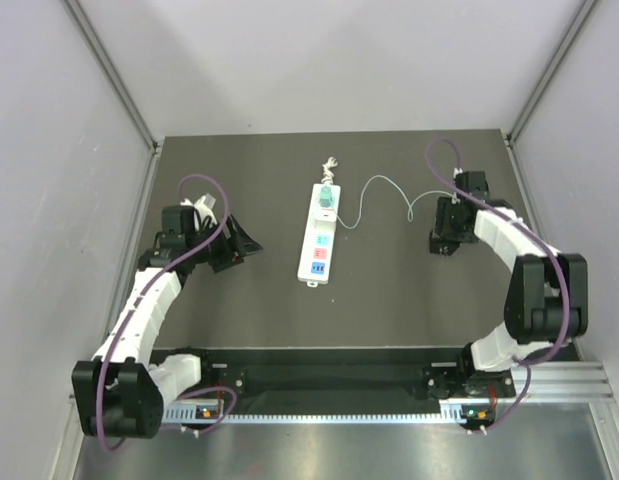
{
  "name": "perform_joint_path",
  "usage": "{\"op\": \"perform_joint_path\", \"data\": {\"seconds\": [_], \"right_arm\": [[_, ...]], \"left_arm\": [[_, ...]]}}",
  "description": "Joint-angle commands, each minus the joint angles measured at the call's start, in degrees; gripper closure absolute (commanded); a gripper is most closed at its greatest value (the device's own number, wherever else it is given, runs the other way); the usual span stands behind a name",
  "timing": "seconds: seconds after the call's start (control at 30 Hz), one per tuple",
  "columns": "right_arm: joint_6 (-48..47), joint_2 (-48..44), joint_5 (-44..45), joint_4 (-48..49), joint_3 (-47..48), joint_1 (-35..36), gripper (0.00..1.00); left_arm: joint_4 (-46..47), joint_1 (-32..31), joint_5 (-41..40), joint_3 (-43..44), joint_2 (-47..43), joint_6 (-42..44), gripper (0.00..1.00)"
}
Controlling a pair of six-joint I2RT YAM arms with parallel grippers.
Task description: Insert the plug
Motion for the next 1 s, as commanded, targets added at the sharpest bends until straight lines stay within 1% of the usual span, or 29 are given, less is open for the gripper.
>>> {"op": "perform_joint_path", "data": {"seconds": [0.0, 0.03, 0.07, 0.13, 0.17, 0.2, 0.23, 0.27, 0.3, 0.33, 0.37, 0.4, 0.47, 0.5, 0.57, 0.63, 0.67, 0.7, 0.73, 0.77, 0.8, 0.97], "right_arm": [[8.66, -10.43, -6.28, 3.12, -8.32, -0.29, 0.73], [11.72, -12.47, -9.68, 4.43, -10.43, -0.2, 0.73], [13.23, -14.49, -10.67, 4.8, -14.02, -0.2, 0.72], [18.31, -20.91, -13.12, 6.1, -17.38, 0.33, 0.74], [20.08, -23.11, -14.97, 7.07, -20.88, 0.59, 0.75], [22.01, -26.96, -16.72, 7.87, -22.39, 0.68, 0.75], [25.95, -28.65, -19.09, 8.57, -23.71, 1.46, 0.76], [27.99, -30.23, -19.98, 10.93, -26.08, 2.17, 0.77], [29.92, -33.38, -20.17, 11.91, -27.14, 4.44, 0.79], [34.12, -35.15, -19.91, 13.05, -28.2, 5.68, 0.79], [36.16, -36.56, -19.99, 16.45, -30.21, 7.0, 0.8], [40.1, -39.62, -19.38, 17.36, -30.93, 9.88, 0.8], [43.72, -43.23, -15.88, 21.03, -32.51, 13.23, 0.81], [45.57, -44.12, -14.82, 23.15, -33.13, 16.9, 0.81], [50.49, -45.27, -12.79, 26.41, -34.7, 20.09, 0.82], [55.06, -45.36, -10.07, 30.71, -35.41, 24.92, 0.82], [56.56, -45.36, -8.84, 32.47, -36.46, 26.77, 0.82], [59.71, -45.28, -7.79, 36.14, -37.08, 30.0, 0.82], [60.96, -45.02, -6.82, 37.83, -37.78, 31.17, 0.83], [62.01, -44.4, -5.77, 38.89, -37.88, 32.4, 0.83], [63.59, -44.14, -4.71, 39.68, -37.79, 34.41, 0.83], [67.11, -41.95, 1.09, 44.78, -36.65, 39.87, 0.85]], "left_arm": [[2.28, -1.99, 0.79, 0.79, -2.01, 1.25, 0.23], [2.28, -2.43, 0.96, 0.8, -2.1, 1.08, 0.23], [2.28, -3.65, 0.79, 0.8, -2.37, 0.9, 0.22], [2.19, -5.41, -0.61, 0.97, -2.89, 0.64, 0.21], [2.37, -7.77, -1.31, 0.97, -3.16, 0.2, 0.2], [2.8, -9.19, -2.45, 1.06, -3.77, -0.15, 0.2], [3.07, -10.77, -3.59, 0.97, -4.12, -0.5, 0.2], [4.03, -13.92, -5.87, 0.8, -4.47, -1.38, 0.19], [4.65, -15.43, -6.67, 0.62, -4.74, -1.82, 0.19], [5.26, -16.75, -7.38, 0.53, -4.91, -2.35, 0.18], [6.49, -19.02, -8.34, 0.1, -4.83, -3.4, 0.18], [7.02, -20.09, -8.7, -0.25, -4.74, -4.02, 0.18], [9.12, -22.46, -9.49, -1.39, -4.65, -5.34, 0.17], [9.92, -23.17, -9.93, -1.75, -4.65, -5.69, 0.17], [11.15, -25.19, -10.55, -2.63, -4.48, -6.39, 0.17], [13.52, -26.6, -11.34, -3.16, -4.65, -6.57, 0.16], [14.66, -28.52, -12.21, -3.68, -5.09, -6.31, 0.16], [15.98, -29.84, -15.0, -3.69, -5.35, -6.05, 0.16], [16.16, -32.38, -16.95, -3.42, -5.36, -5.17, 0.16], [16.34, -33.54, -18.44, -3.16, -5.36, -4.73, 0.15], [16.43, -34.42, -19.42, -2.9, -5.01, -4.55, 0.15], [20.47, -39.07, -22.85, -1.84, -3.69, -3.5, 0.14]]}}
